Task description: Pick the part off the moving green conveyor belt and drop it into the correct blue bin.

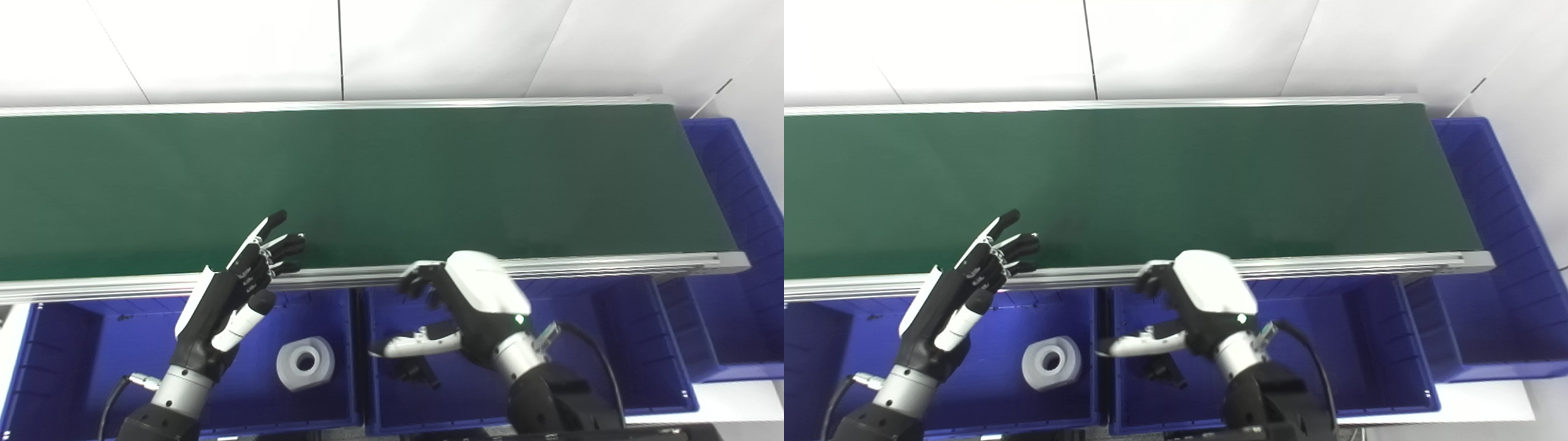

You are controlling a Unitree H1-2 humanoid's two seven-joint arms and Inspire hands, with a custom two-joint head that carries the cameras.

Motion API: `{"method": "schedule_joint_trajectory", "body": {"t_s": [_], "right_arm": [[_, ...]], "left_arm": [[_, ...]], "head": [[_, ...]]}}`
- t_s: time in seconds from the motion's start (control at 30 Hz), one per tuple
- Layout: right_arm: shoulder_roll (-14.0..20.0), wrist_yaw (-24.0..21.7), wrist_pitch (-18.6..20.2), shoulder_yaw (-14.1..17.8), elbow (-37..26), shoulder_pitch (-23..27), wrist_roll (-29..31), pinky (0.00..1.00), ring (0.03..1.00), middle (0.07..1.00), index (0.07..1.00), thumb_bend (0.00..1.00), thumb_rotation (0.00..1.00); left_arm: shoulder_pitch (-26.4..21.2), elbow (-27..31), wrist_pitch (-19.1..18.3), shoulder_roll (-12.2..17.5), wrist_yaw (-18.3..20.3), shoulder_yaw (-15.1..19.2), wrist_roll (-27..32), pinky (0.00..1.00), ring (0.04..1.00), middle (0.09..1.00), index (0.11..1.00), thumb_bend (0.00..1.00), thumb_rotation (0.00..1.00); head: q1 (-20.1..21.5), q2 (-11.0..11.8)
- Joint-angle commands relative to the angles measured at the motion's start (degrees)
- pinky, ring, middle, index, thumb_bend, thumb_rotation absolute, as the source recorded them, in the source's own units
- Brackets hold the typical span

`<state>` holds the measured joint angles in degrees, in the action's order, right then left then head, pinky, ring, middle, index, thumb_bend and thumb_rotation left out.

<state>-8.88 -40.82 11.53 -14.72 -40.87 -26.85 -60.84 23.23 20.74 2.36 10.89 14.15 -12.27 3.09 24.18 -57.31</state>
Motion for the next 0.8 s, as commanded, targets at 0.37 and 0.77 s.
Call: {"method": "schedule_joint_trajectory", "body": {"t_s": [0.37,0.77], "right_arm": [[-1.7,25.0,-13.5,2.7,17.0,-7.0,38.2,0.63,0.697,0.736,0.727,0.8,0.97],[6.1,35.6,-32.0,-0.3,30.1,-5.5,42.6,0.74,0.827,0.852,0.806,0.83,1.0]], "left_arm": [[2.5,-1.6,4.8,-3.5,-0.7,-2.8,-3.1,0.8,0.848,0.836,0.929,0.72,0.79],[5.4,-4.4,7.1,-4.7,-1.9,-4.7,-5.5,0.83,0.874,0.837,0.925,0.76,0.79]], "head": [[-10.7,3.4],[-15.1,9.0]]}}
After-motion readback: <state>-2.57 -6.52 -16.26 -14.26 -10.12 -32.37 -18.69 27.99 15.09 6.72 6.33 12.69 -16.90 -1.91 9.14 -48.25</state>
